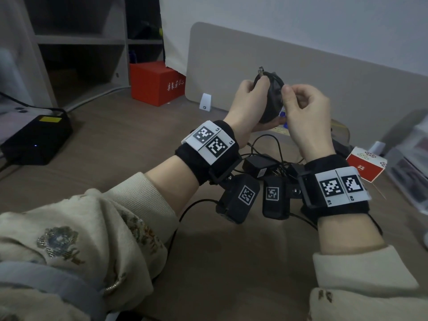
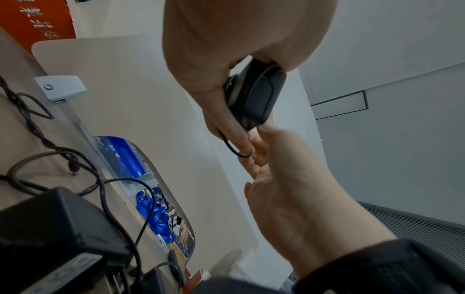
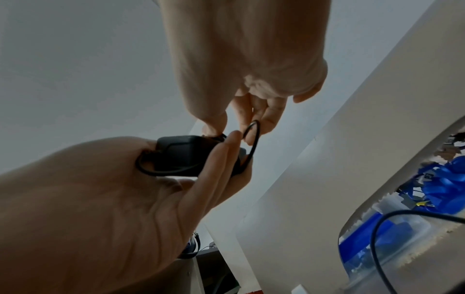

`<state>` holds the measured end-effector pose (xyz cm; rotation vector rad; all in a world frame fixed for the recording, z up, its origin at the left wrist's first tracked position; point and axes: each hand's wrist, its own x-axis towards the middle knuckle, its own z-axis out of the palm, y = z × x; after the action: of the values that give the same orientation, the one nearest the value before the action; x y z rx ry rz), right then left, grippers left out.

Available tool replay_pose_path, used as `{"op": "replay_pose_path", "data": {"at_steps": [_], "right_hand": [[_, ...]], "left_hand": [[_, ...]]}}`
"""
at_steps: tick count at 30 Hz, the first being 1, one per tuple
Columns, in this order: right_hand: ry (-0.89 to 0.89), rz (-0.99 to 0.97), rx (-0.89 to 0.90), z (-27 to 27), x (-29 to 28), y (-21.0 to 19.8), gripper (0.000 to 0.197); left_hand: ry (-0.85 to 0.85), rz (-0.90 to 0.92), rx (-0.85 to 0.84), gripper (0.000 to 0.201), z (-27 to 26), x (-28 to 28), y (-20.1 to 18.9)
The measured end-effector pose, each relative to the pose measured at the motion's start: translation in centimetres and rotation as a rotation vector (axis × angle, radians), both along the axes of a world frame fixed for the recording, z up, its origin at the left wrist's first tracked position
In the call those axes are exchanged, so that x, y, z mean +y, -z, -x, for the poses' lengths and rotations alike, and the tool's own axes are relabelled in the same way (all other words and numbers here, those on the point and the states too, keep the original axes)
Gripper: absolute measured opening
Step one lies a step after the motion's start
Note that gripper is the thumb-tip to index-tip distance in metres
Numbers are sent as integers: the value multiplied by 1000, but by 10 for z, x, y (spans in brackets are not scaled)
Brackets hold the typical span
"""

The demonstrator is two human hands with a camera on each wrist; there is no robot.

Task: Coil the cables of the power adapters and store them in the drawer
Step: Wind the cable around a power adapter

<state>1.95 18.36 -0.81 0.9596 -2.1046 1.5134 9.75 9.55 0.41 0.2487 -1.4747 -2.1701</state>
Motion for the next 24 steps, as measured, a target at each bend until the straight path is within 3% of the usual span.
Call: {"op": "replay_pose_path", "data": {"at_steps": [6,12,24], "right_hand": [[-27,-137,26,0,4,1,25],[76,-204,94,6,3,4,38],[79,-329,177,9,6,4,25]], "left_hand": [[-8,60,-26,27,-1,1,3],[8,112,-78,23,-3,2,1],[19,102,-122,25,-1,1,4]]}}
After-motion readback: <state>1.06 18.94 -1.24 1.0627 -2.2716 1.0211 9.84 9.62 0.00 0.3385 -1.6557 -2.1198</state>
